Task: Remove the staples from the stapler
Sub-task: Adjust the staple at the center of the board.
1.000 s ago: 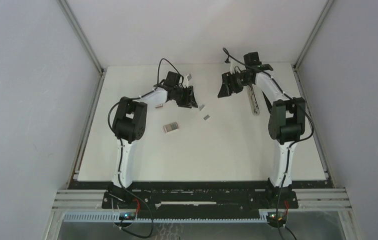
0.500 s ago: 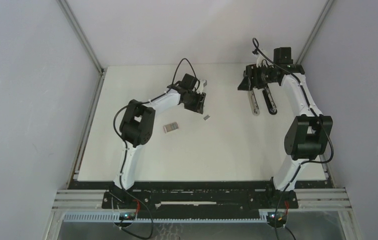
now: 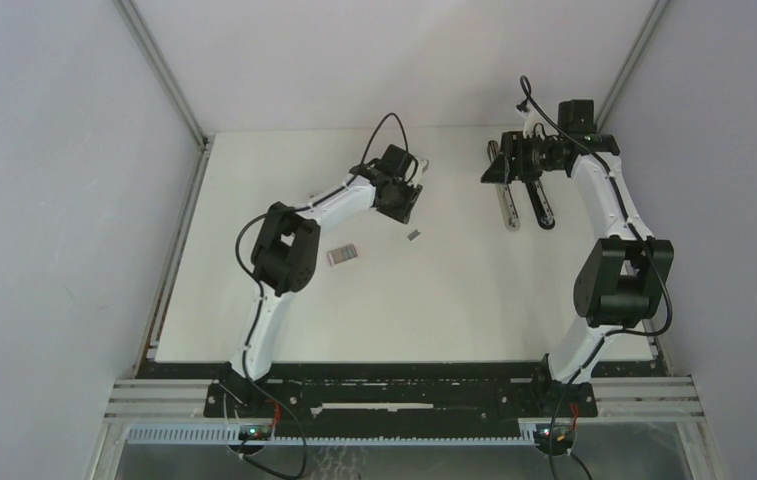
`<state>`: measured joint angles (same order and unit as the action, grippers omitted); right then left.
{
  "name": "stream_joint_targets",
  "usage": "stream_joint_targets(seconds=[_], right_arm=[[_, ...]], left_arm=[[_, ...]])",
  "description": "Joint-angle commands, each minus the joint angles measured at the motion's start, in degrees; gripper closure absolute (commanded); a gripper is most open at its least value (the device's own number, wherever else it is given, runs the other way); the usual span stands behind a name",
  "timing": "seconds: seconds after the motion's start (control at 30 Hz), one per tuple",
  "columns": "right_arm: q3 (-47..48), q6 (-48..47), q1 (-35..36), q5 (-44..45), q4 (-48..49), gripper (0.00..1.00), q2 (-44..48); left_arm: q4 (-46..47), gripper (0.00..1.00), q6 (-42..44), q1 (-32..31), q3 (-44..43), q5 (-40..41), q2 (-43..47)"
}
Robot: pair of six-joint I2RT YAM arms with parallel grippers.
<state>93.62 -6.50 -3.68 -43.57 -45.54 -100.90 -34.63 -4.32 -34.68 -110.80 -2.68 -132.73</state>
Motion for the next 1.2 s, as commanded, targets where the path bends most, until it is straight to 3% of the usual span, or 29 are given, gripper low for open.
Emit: stream_joint_targets(seconds=[0.0,0.23,0.77,1.17], right_arm=[[-0.1,0.9,-0.2,-1.1,2.6,0.39,3.1],[-0.7,1.7,-0.5,-1.6,3.3,0.39,3.0],[-1.2,2.2,-0.5,-2.0,3.8,0.39,1.6],[-1.3,2.5,-0.3,-2.2,3.9,0.38,1.1]], left_arm=[[-2.3,0.57,1.4,-0.2,-5.5,-0.3,-1.5],[-3.6,0.57,1.3,-0.3,-8.8,1.1,-3.7],[-2.9,0.74,1.9,-0.5,-9.4,1.2,-4.0],[-2.7,0.80,2.3,-0.5,-9.5,0.0,-4.4]])
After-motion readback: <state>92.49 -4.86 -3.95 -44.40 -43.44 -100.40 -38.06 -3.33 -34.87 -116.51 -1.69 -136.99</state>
